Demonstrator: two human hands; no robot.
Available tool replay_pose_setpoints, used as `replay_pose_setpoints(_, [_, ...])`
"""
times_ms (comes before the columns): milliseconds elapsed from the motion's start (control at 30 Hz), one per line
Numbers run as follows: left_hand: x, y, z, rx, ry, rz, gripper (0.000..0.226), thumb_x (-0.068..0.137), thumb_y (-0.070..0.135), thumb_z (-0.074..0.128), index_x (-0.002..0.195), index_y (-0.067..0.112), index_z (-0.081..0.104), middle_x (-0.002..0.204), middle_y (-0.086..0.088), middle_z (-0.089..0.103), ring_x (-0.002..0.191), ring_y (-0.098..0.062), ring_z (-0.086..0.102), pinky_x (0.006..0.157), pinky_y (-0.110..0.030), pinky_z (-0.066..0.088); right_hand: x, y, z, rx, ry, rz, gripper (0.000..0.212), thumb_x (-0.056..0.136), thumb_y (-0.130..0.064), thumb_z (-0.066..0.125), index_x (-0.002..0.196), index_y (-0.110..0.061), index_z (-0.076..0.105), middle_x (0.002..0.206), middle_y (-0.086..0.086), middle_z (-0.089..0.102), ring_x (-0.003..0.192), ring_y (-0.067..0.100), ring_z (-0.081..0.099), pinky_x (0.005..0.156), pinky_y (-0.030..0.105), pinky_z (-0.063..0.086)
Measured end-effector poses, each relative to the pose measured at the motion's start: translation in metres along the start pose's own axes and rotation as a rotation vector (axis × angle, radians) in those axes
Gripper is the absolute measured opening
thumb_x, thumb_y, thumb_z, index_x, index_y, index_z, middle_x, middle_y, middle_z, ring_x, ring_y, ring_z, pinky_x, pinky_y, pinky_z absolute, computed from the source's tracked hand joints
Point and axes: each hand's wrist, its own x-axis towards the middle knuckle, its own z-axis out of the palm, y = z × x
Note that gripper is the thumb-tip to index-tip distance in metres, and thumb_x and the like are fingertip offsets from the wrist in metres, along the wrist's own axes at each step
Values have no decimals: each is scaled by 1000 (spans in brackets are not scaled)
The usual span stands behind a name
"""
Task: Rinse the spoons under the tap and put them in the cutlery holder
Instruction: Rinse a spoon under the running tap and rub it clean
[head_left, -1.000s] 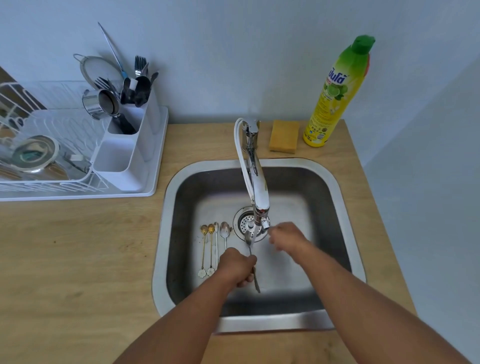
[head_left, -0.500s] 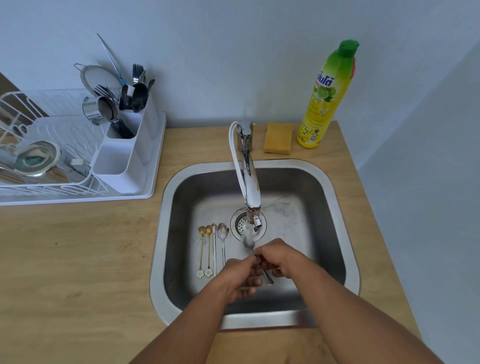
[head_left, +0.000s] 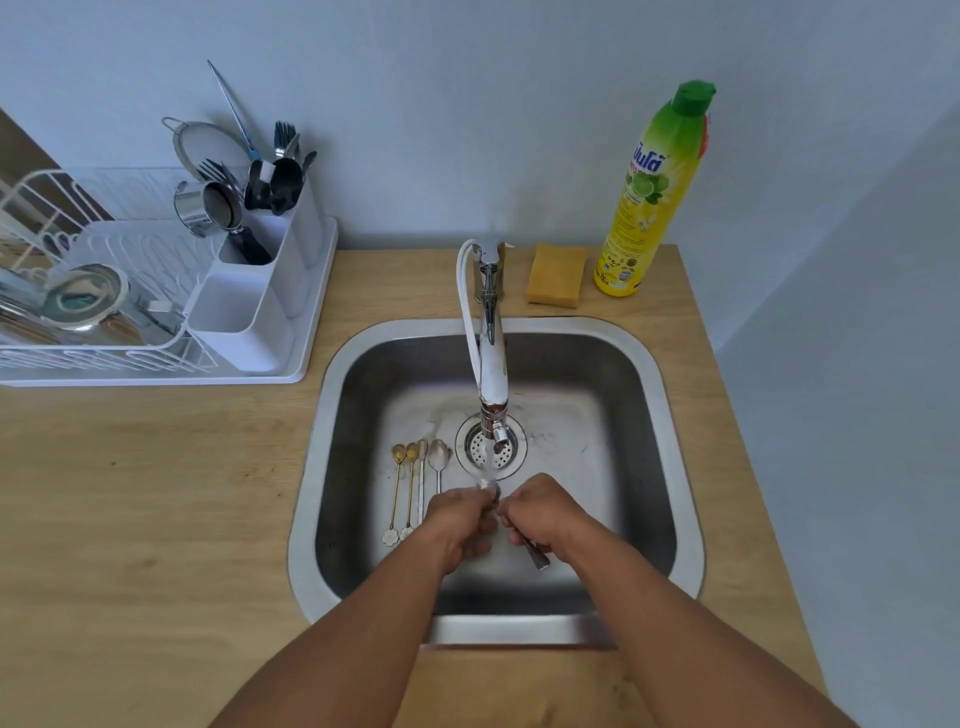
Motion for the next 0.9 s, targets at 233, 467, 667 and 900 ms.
replay_pose_setpoints(233, [11,-3,12,-156,127,117,23,96,32,72,81,14,72,74,-3,76,61,-16,68,55,-30,51,-6,16,3,6,58,-156,35,101,-23,54,67,-17,61,59,3,58,51,18,49,56,29,41])
replay_pose_setpoints(467, [14,-12,14,-231,126,80,15,98,17,68,88,11,78,73,-9,79,59,-17,69,52,-29,51,-3,17,9,91,136,-109,31,92,-13,54,68,-15,74,58,-8,69,46,8,52,51,24,40])
replay_pose_setpoints(667, [14,-8,2,-222,14,-14,7,87,18,82,87,16,76,75,-3,80,62,-13,72,61,-29,55,-2,17,29,156,192,-94,30,96,-23,58,73,-11,73,56,-4,62,54,17,54,58,33,44])
replay_pose_setpoints(900, [26,4,-3,-168,13,43,16,92,29,78,90,14,77,78,2,81,63,-14,72,70,-34,59,-11,13,45,221,247,-111,31,92,-27,57,67,-31,75,55,-9,66,47,9,53,54,30,43])
